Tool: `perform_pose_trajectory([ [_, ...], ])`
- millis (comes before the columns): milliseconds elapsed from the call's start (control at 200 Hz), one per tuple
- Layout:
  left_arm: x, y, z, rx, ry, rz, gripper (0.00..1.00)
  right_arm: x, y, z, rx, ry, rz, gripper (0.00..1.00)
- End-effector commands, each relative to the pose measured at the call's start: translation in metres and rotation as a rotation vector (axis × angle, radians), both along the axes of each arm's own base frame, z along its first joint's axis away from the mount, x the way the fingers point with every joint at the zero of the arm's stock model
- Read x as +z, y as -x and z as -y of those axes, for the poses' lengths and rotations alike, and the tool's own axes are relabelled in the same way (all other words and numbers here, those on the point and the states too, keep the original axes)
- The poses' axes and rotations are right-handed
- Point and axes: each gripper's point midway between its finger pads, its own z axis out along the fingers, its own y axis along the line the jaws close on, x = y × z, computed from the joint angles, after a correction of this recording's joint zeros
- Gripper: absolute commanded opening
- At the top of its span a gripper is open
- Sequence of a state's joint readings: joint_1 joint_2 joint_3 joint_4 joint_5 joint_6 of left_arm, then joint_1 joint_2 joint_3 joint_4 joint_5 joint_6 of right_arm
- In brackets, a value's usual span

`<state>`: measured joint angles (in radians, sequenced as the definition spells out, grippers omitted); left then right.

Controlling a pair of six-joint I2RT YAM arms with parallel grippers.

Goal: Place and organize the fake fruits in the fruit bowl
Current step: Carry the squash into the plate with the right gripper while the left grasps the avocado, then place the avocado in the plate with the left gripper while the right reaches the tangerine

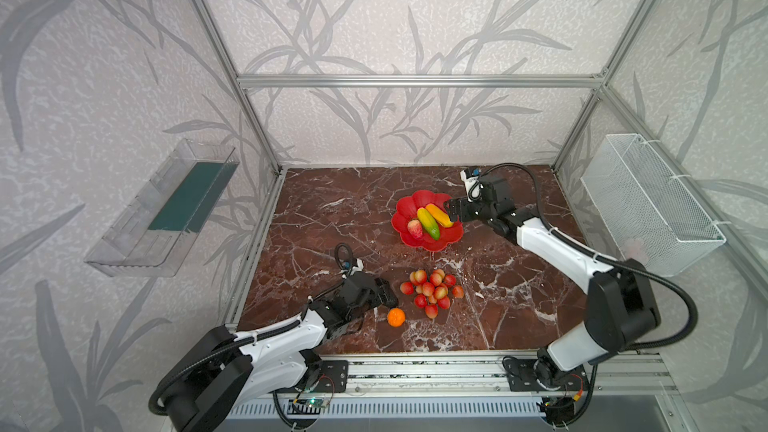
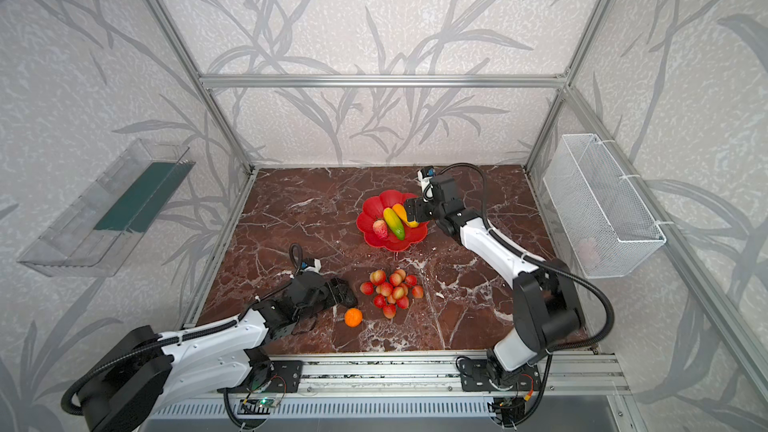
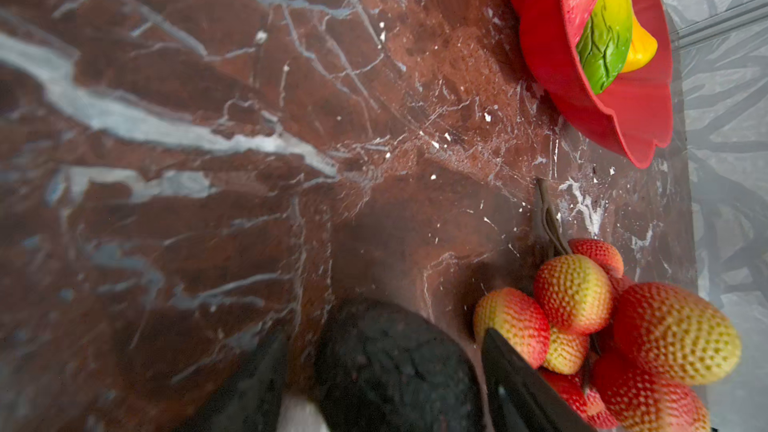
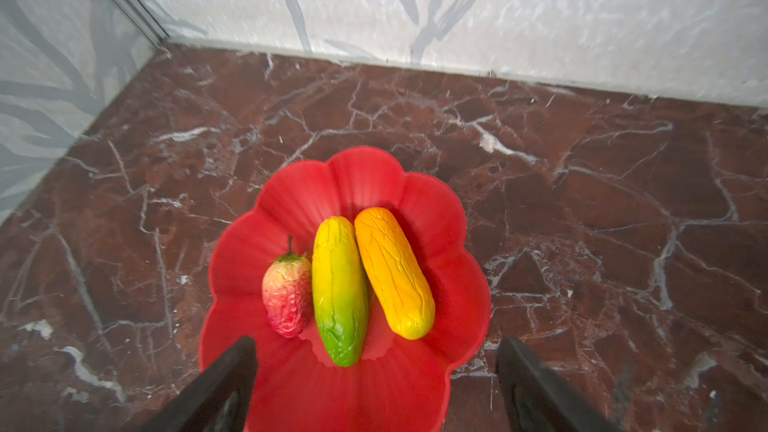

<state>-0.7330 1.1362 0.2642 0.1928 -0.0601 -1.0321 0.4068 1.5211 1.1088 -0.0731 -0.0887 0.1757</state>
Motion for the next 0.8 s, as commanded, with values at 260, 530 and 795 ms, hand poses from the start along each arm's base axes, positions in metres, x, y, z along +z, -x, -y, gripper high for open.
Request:
perform_pose_trajectory([
  [260,0.025,-0.039,0.057,-0.046,0.165,0.088,0.28,0.021,0.056,0.025,-0.005,-0.016,0.029,0.93],
  [530,0.108,-0.095,0.078,-0.140,0.001,0.270,0.27,0.019,0.096,0.026,0.043,-0.043,-0.013,0.92],
  [795,0.117,-0.173,0.098,-0.215,-0.007,0.260,0.27,-0.027,0.161,-0.001,0.175,0.011,-0.141,0.90],
])
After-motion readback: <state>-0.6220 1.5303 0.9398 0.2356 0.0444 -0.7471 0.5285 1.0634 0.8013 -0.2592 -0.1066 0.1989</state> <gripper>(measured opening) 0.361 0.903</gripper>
